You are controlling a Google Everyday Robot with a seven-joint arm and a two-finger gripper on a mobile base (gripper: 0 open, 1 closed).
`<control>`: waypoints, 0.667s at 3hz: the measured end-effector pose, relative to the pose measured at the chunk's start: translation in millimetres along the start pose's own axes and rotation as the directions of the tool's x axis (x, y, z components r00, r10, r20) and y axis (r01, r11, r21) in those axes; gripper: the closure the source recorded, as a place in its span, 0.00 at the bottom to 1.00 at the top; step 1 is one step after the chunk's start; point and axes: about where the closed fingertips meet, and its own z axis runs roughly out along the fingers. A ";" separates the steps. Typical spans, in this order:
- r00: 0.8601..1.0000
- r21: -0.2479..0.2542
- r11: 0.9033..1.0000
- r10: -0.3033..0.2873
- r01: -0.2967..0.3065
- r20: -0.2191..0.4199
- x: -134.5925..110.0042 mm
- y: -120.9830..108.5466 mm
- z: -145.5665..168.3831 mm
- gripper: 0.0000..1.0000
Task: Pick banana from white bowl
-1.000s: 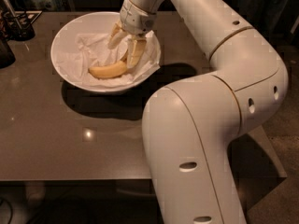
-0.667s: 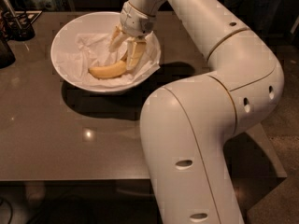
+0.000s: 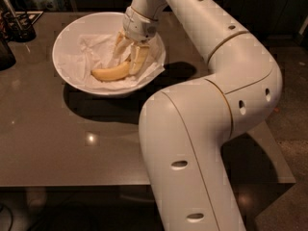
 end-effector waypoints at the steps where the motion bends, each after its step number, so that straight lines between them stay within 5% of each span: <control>1: 1.000 -0.008 1.000 -0.002 0.002 0.000 2.0 -2.6 5.5 0.45; 2: 1.000 -0.018 1.000 -0.005 0.005 0.013 -0.1 -4.7 15.2 0.45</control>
Offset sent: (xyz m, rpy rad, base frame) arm -0.0254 -0.0036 -0.0150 -0.0570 0.1204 0.0725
